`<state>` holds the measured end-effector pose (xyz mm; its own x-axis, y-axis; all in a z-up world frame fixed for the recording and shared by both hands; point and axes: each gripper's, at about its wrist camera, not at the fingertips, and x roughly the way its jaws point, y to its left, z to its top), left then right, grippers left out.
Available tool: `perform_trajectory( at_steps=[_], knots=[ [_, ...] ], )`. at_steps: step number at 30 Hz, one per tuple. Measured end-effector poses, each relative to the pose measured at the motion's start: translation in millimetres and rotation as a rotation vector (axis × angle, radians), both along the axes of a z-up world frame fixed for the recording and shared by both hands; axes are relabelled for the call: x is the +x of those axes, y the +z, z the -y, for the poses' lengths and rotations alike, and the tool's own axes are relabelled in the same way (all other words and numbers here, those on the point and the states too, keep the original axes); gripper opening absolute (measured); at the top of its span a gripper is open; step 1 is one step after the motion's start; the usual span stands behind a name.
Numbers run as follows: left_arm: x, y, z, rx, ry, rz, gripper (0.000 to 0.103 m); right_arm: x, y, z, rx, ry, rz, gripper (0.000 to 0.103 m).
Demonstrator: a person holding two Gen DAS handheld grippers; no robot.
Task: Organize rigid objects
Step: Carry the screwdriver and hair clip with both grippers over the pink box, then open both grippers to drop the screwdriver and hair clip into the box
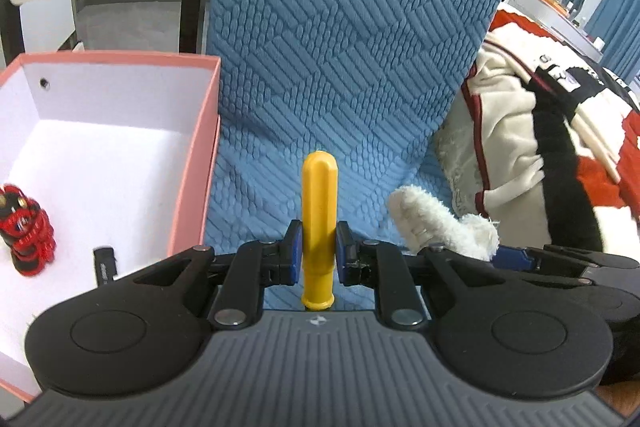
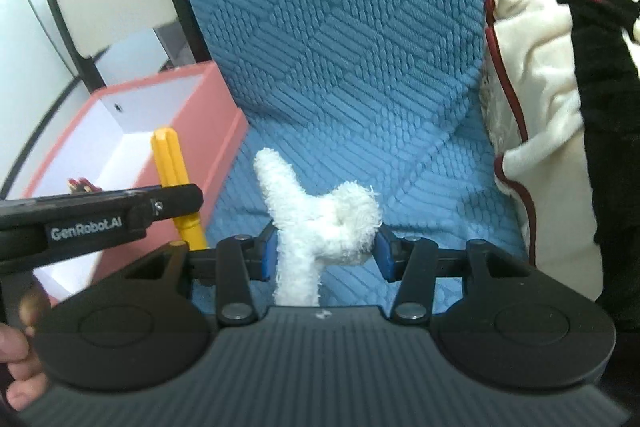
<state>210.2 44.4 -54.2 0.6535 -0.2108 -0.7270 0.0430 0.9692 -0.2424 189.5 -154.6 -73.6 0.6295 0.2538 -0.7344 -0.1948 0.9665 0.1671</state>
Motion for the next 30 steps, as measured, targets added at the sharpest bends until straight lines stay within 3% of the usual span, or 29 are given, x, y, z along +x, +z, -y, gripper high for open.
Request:
perform_trajectory(
  at_steps=[10, 21, 26, 30],
  knots=[
    [7.2, 67.2, -29.0, 0.027, -0.014, 0.044, 0.020, 6.9, 57.5, -37.4, -0.013, 0.070, 0.075, 0.050],
    [-9.8, 122.7, -116.2, 0.027, 0.071, 0.081, 0.020, 10.3, 118.6, -119.4, -0.008, 0.195, 0.150, 0.050],
    [-22.7, 128.9, -155.5, 0.056, 0.104, 0.066, 0.020, 9.2, 125.9, -165.3, 0.014, 0.258, 0.139, 0.050],
    [-26.0, 112.9, -183.5, 0.032, 0.137, 0.011, 0.020, 8.6, 113.5, -193.9, 0.001, 0.288, 0.107, 0.050]
  ],
)
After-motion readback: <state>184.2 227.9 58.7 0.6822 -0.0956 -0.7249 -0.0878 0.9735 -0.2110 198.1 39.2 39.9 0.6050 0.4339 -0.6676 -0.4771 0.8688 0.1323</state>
